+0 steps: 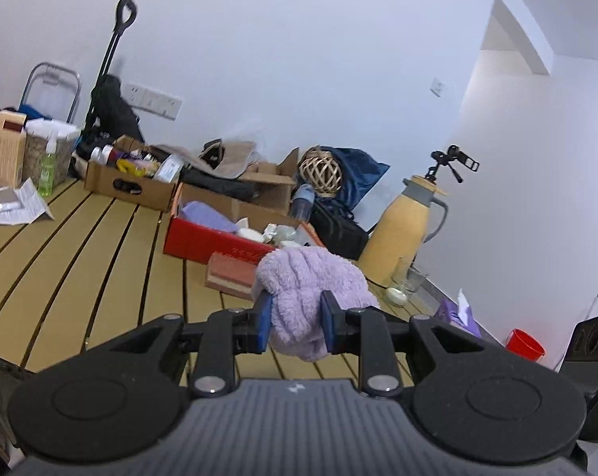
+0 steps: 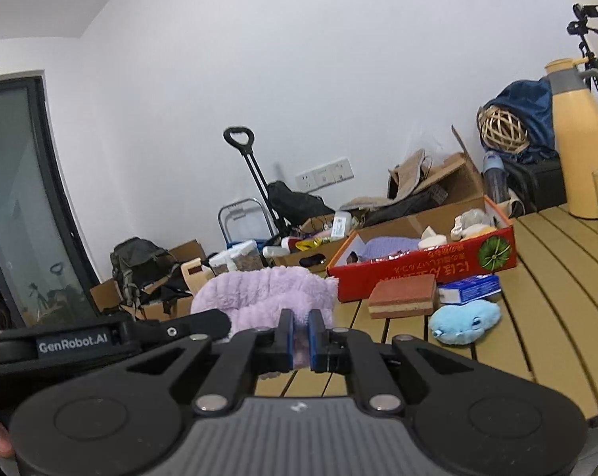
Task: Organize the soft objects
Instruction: 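Carry the lavender headband into the box and open both grippers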
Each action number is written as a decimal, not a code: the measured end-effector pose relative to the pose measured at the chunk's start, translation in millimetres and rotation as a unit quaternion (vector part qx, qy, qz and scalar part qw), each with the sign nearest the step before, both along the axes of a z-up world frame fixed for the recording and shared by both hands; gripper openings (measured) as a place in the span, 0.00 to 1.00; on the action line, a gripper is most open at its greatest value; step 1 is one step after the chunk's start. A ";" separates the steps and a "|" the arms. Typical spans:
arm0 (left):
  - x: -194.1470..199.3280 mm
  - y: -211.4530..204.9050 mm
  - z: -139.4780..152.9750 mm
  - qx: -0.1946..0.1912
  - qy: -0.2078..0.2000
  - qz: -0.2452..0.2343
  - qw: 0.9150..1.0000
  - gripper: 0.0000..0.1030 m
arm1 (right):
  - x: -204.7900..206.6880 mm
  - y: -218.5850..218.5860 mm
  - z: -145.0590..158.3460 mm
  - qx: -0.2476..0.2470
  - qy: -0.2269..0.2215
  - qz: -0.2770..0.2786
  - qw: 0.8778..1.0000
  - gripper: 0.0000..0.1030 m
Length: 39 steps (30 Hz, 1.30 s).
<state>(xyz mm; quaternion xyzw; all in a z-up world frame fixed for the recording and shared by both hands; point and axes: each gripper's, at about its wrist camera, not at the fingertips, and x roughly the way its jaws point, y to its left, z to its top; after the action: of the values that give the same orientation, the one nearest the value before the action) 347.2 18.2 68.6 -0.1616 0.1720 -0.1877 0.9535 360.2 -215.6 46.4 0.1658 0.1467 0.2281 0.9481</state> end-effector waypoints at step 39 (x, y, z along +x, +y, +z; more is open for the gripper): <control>430.2 -15.9 -36.8 0.109 0.127 0.079 0.983 0.31 | 424.8 29.2 -26.9 -0.044 0.143 0.010 0.989 0.07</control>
<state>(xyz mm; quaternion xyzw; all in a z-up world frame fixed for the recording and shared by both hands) 777.5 2.4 31.8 -0.0926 0.2979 -0.0698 0.9475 785.0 -186.3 19.6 0.1529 0.2925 0.2046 0.9215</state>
